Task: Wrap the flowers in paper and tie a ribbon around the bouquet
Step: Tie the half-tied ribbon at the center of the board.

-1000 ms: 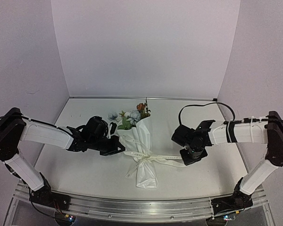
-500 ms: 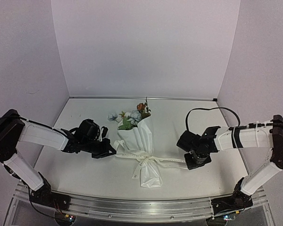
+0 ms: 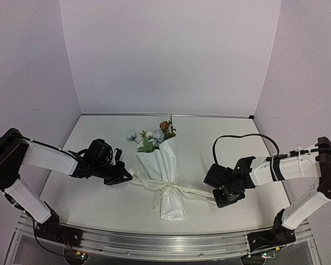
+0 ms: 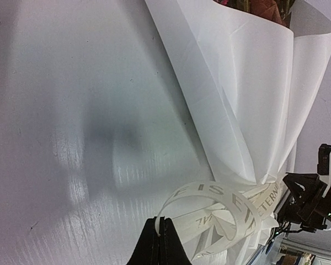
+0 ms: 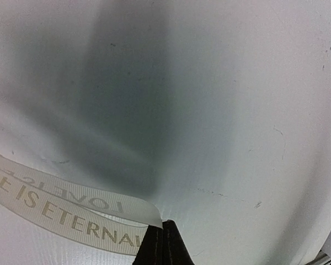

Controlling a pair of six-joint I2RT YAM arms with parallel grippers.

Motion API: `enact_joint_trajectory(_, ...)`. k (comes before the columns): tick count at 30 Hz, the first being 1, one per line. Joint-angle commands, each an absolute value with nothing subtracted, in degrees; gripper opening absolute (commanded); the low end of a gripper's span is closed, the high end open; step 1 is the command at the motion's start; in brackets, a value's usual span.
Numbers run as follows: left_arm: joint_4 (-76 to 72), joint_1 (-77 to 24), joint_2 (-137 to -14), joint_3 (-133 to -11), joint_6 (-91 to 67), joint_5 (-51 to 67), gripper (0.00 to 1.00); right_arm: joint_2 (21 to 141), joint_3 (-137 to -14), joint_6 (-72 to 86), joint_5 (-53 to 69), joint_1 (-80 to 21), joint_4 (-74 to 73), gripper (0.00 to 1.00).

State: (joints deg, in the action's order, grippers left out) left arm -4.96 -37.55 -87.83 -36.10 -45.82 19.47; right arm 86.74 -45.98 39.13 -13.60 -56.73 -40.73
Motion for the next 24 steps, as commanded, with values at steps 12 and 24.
enact_joint_trajectory(12, -3.5, -34.97, -85.09, -35.7, -44.03, 19.96, 0.0, 88.04, -42.01, 44.03, -15.45, -67.15, -38.49, 0.0)
enact_joint_trajectory(24, -3.7, -34.02, -85.65, -36.69, -42.53, 23.09, 0.0, 86.96, -45.31, 38.52, -12.54, -70.4, -35.73, 0.21)
